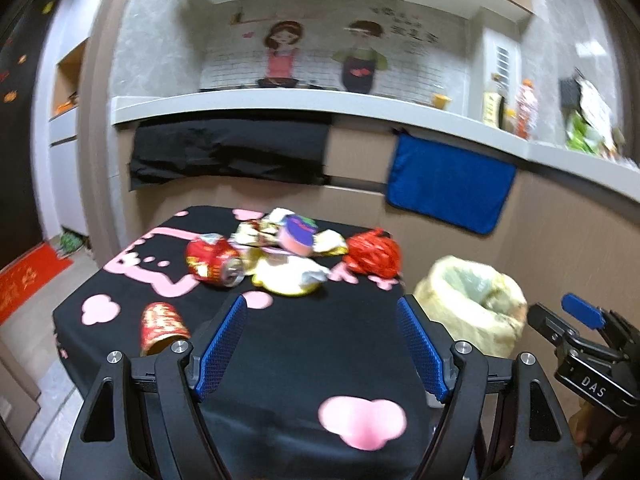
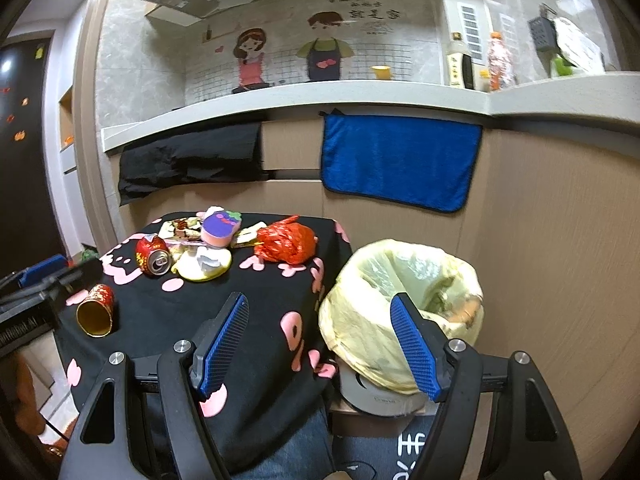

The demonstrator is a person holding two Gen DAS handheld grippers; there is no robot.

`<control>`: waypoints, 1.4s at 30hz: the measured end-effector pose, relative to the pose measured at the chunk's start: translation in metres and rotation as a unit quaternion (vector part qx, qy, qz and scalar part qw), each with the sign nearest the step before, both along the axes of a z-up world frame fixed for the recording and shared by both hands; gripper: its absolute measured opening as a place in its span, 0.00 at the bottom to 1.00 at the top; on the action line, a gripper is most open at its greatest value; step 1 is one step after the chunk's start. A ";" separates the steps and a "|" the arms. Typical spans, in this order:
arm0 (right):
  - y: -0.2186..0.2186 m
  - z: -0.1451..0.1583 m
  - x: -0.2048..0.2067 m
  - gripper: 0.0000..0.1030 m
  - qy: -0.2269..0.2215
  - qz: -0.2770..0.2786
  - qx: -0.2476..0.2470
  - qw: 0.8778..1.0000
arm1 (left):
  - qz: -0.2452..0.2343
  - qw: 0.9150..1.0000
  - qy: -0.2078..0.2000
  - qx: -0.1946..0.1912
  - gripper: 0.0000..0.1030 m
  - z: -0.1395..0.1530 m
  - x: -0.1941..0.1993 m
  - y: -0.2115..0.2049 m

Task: Collect trash
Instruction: 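Grasp the red paper cup with the left tool while the right tool nears the red bag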

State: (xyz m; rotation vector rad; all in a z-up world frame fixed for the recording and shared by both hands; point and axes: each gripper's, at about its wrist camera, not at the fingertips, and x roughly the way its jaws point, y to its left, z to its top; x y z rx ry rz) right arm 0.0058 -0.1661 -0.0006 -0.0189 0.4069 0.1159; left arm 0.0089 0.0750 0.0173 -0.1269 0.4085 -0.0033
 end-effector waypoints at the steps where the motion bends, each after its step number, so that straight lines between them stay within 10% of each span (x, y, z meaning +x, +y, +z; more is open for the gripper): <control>1: 0.003 0.001 0.004 0.69 0.000 0.006 -0.002 1.000 | 0.010 1.000 -0.001 -0.004 0.74 -0.001 0.001 0.009; 17: 0.069 -0.008 0.072 0.69 0.031 0.092 -0.023 0.995 | 0.190 0.977 0.049 -0.089 0.74 -0.050 0.034 0.136; 42: 0.120 -0.059 0.172 0.69 0.107 0.149 -0.030 0.983 | 0.202 0.941 0.178 -0.206 0.70 -0.128 0.104 0.187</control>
